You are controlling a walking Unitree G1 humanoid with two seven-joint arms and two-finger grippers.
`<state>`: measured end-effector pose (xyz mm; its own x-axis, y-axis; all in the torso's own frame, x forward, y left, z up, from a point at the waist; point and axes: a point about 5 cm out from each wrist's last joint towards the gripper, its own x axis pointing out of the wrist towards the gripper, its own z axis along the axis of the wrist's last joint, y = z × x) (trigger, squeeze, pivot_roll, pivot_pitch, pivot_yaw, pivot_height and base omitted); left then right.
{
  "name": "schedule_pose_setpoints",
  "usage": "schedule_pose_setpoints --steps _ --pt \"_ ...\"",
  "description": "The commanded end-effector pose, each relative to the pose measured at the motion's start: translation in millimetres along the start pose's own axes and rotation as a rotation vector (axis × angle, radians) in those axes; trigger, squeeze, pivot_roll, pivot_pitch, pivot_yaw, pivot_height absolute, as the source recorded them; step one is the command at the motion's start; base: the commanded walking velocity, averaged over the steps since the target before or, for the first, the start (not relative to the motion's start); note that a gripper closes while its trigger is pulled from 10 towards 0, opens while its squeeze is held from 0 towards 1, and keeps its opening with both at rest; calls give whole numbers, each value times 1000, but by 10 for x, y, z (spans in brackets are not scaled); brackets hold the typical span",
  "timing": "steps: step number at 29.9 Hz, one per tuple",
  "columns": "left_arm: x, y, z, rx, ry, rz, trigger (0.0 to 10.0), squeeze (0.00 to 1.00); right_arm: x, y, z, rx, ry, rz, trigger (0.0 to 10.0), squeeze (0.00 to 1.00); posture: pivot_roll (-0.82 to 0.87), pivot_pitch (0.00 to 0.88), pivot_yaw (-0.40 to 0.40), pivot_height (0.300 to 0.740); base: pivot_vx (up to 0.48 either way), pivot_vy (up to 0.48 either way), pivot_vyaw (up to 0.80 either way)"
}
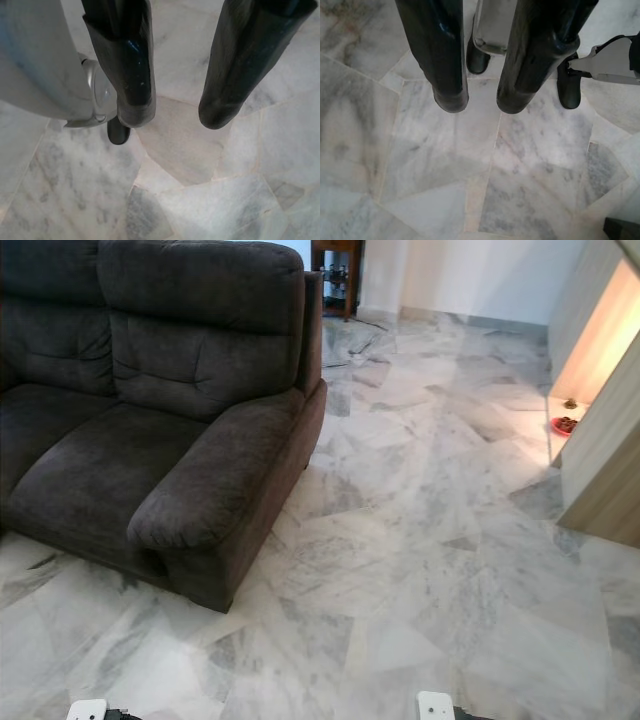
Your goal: Move the pillow to the sofa from floor
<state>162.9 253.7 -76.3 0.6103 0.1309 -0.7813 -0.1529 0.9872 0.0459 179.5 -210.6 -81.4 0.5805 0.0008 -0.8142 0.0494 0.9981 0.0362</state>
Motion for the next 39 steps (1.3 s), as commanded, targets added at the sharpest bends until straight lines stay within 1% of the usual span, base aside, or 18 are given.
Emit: schedule_pose_setpoints --steps 1,12,39 --pt "-21 39 -77 12 37 8 10000 0 11 62 -8 8 6 17 10000 0 52 101 8 740 0 409 0" --pt "-19 26 -75 12 36 5 10000 0 10 54 -6 -3 9 19 10000 0 51 93 9 740 0 415 0" --pt "-14 30 -59 -1 36 7 10000 0 14 58 6 10 9 18 10000 0 50 125 11 740 0 415 0"
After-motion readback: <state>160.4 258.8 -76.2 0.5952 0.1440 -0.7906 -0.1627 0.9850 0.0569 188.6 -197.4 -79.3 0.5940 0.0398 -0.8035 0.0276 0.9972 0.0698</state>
